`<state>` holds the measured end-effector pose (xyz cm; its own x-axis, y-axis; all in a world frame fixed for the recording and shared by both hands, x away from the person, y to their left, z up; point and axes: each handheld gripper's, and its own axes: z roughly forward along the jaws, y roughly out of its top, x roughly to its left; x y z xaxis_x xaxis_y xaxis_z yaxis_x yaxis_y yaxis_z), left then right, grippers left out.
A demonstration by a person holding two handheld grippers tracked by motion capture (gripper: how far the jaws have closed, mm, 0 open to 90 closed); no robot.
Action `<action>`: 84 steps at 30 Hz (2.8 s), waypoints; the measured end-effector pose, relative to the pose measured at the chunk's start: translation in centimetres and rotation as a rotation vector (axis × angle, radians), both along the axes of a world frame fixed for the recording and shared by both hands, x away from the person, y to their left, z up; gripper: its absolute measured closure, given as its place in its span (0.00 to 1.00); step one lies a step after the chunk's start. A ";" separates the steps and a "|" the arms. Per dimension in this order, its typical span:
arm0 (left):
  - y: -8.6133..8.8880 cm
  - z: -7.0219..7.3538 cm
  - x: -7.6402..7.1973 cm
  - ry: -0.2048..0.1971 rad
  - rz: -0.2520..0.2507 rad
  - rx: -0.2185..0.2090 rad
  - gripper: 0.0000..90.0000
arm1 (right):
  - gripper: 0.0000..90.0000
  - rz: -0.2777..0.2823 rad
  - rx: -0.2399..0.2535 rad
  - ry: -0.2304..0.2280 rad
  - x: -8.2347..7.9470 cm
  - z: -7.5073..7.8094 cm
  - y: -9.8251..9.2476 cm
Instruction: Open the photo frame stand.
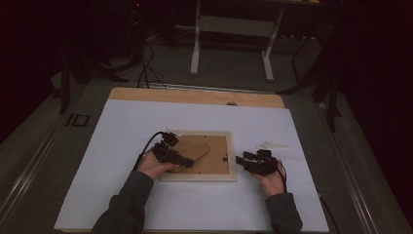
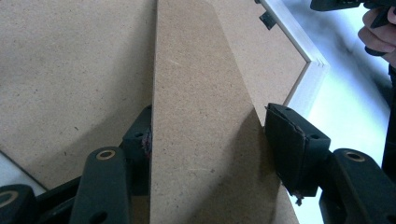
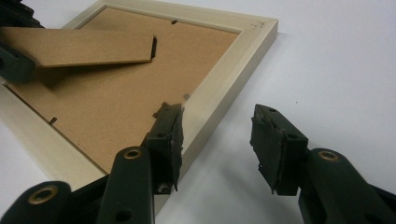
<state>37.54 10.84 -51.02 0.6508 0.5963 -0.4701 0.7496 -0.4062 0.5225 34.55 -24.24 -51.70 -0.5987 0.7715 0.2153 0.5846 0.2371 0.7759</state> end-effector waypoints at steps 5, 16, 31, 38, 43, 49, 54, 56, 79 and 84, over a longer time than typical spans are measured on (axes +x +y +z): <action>-0.1 0.1 -0.1 -0.017 -0.003 0.012 0.47 | 0.58 0.005 0.006 0.005 -0.1 0.0 0.3; -0.4 0.2 -0.5 -0.068 -0.007 0.055 0.47 | 0.58 0.030 -0.001 -0.008 0.3 0.6 1.6; -0.5 0.4 -1.3 -0.129 0.004 0.057 0.47 | 0.58 0.012 -0.016 0.032 2.2 0.1 2.4; -0.7 0.7 -1.7 -0.169 -0.001 0.071 0.47 | 0.58 0.000 -0.004 0.035 2.8 0.2 2.5; -0.8 0.9 -2.0 -0.195 -0.006 0.080 0.47 | 0.57 -0.002 0.011 0.034 3.2 0.6 2.7; -0.9 1.1 -2.3 -0.228 -0.008 0.086 0.47 | 0.56 -0.006 0.008 0.034 3.6 0.8 2.8; -0.9 1.1 -2.6 -0.249 -0.009 0.088 0.47 | 0.56 -0.022 0.030 0.043 4.1 0.6 2.7; -0.9 1.1 -2.8 -0.263 -0.008 0.090 0.47 | 0.56 -0.023 0.031 0.045 4.2 0.5 2.8; -1.1 1.5 -4.4 -0.401 -0.019 0.115 0.47 | 0.52 -0.028 0.088 0.092 5.5 1.4 2.8; -1.0 1.4 -4.5 -0.411 -0.015 0.108 0.47 | 0.51 -0.015 0.107 0.110 5.7 1.4 2.6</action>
<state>33.04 9.80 -49.61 0.7799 0.6170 -0.1050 0.4817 -0.4845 0.7302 40.25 -21.62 -50.26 -0.5558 0.7493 0.3600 0.6701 0.1475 0.7275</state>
